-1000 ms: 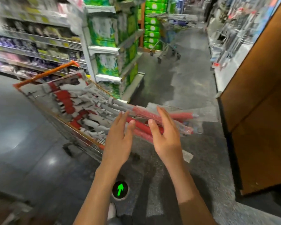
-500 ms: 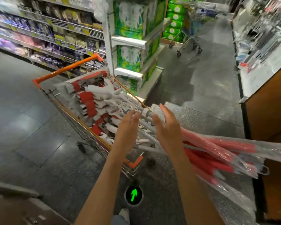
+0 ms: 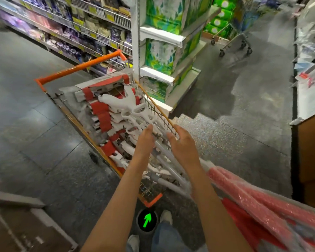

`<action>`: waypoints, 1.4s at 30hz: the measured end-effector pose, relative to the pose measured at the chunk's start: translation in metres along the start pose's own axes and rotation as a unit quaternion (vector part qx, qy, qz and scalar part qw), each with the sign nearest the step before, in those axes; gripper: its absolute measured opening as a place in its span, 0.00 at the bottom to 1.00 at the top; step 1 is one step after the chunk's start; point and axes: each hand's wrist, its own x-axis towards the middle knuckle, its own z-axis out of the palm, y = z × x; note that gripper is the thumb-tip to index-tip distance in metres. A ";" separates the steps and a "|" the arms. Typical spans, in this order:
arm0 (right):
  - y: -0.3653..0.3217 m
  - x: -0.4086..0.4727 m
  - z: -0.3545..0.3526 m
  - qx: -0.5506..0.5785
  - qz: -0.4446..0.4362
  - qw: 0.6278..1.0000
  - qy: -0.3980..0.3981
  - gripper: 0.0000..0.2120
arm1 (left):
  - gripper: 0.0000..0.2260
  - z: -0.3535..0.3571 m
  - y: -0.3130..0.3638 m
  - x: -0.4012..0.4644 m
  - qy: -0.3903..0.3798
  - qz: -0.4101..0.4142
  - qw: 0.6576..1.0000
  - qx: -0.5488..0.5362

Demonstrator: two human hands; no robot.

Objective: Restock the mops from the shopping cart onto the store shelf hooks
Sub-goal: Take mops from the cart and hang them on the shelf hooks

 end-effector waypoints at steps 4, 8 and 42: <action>0.015 0.040 0.010 -0.032 0.030 0.996 -0.074 0.25 | 0.20 0.011 -0.004 0.042 0.050 -0.042 0.994 -0.092; 0.028 0.068 0.019 -0.032 0.063 0.989 -0.126 0.16 | 0.15 0.018 -0.011 0.079 0.080 -0.068 0.979 -0.177; -0.057 -0.026 -0.082 -0.214 -0.013 0.967 0.136 0.22 | 0.09 0.040 0.077 -0.007 -0.087 0.102 0.981 -0.136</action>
